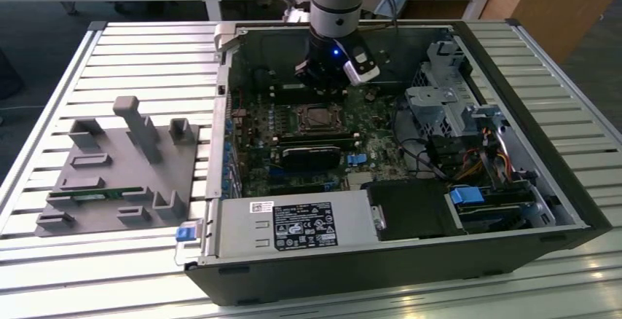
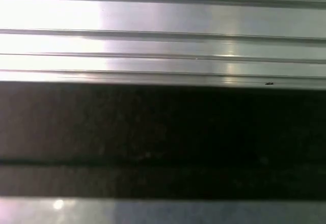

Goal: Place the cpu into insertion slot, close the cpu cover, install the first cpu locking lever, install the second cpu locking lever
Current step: 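Install the first cpu locking lever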

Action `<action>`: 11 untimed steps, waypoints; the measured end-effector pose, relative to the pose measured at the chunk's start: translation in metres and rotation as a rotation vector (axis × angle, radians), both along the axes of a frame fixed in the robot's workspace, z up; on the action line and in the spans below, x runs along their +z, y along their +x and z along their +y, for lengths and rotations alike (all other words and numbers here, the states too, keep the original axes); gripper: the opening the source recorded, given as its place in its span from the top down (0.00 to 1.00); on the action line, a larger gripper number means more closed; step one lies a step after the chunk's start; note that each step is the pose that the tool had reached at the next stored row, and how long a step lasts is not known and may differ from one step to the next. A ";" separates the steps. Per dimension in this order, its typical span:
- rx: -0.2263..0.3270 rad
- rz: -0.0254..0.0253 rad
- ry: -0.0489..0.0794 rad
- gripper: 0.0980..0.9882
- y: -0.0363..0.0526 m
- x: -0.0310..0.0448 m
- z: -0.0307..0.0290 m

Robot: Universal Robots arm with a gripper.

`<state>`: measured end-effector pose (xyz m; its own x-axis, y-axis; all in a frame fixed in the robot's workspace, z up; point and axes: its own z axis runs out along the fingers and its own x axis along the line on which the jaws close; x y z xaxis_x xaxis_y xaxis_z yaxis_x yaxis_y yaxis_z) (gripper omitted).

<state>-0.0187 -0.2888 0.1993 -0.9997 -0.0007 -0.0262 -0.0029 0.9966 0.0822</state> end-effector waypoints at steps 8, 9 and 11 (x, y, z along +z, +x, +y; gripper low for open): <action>0.000 -0.0003 -0.002 0.99 0.0001 0.0008 0.0007; 0.000 -0.0002 -0.002 0.99 0.0001 0.0016 0.0007; 0.000 -0.0003 -0.002 0.99 0.0001 0.0023 0.0007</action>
<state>-0.0186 -0.2881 0.2015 -0.9996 -0.0009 -0.0266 -0.0030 0.9967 0.0806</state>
